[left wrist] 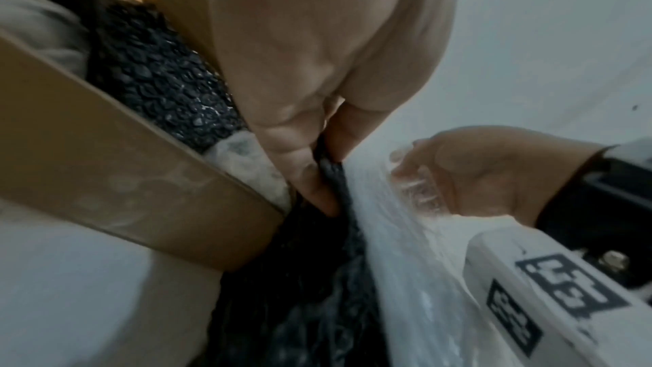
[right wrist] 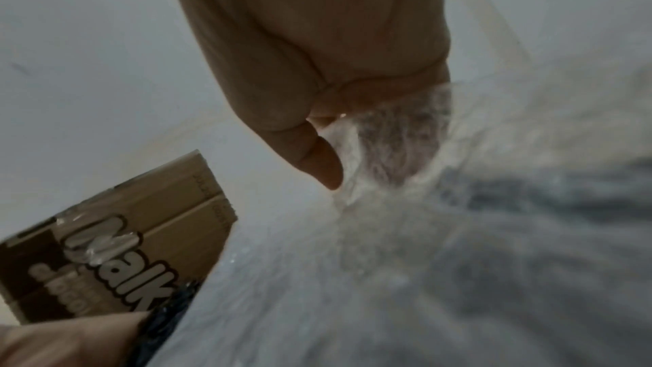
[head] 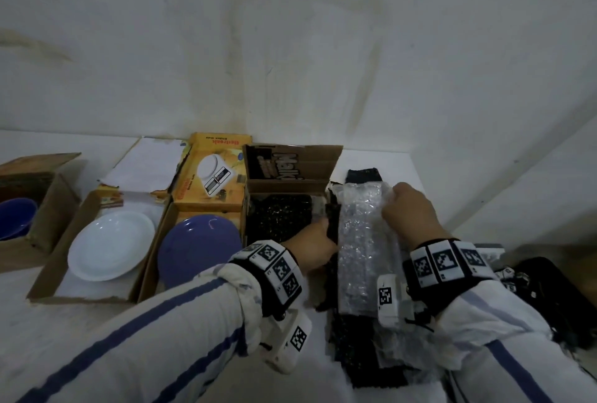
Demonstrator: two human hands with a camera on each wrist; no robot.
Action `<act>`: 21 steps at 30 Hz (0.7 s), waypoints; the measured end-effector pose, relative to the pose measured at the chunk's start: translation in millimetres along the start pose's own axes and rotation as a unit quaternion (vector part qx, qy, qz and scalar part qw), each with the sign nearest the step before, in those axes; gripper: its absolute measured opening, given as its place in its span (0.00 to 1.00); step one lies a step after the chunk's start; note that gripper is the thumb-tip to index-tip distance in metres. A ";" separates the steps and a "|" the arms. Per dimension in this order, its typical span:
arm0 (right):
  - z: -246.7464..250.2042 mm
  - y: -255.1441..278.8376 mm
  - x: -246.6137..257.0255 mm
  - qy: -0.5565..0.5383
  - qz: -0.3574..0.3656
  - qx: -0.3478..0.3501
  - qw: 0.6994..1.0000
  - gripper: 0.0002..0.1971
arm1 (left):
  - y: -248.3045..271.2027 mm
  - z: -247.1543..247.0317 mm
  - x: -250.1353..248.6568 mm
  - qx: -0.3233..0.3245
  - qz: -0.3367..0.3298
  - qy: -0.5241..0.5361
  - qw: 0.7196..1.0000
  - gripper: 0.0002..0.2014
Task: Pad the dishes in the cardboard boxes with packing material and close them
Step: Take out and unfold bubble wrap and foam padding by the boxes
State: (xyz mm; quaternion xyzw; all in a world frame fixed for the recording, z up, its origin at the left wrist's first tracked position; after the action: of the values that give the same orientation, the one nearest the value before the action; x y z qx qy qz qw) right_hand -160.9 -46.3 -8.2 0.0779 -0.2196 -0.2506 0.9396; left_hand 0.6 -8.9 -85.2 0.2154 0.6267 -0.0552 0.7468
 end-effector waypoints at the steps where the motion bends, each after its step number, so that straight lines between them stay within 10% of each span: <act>1: 4.4 -1.3 -1.8 -0.009 0.005 -0.016 1.000 0.04 | 0.6 -5.5 -2.0 0.015 -0.005 -0.014 1.000 0.18; 10: 14.8 14.5 3.2 -0.264 -0.037 0.140 0.954 0.04 | 5.2 1.5 -9.1 -0.062 -0.083 -0.189 0.977 0.12; 14: 17.2 16.4 12.9 -0.273 -0.035 0.140 0.951 0.08 | 15.5 3.7 -4.8 -0.038 0.003 0.017 0.999 0.03; 18: 20.2 20.2 29.8 -0.250 -0.024 0.144 0.957 0.06 | 20.6 19.8 -11.3 -0.070 -0.007 0.143 0.987 0.28; 21: 18.0 26.0 44.8 -0.252 -0.010 0.159 0.955 0.05 | 26.8 28.1 -21.5 -0.056 -0.025 0.272 0.960 0.28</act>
State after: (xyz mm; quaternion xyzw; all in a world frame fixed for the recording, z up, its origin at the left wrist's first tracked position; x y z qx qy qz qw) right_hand -122.8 -47.2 31.2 0.1626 -0.4855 -0.2334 0.8267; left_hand 31.2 0.3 -54.4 0.1642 0.8136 0.0218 0.5573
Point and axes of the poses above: each hand's wrist, its own y-axis away from the middle knuckle, its own z-axis out of the back of the hand, x = y × z, the point moved 4 cm from there along -y, towards the middle knuckle, and after that the axes turned 14 degrees about -z, right-handed, at the moved point
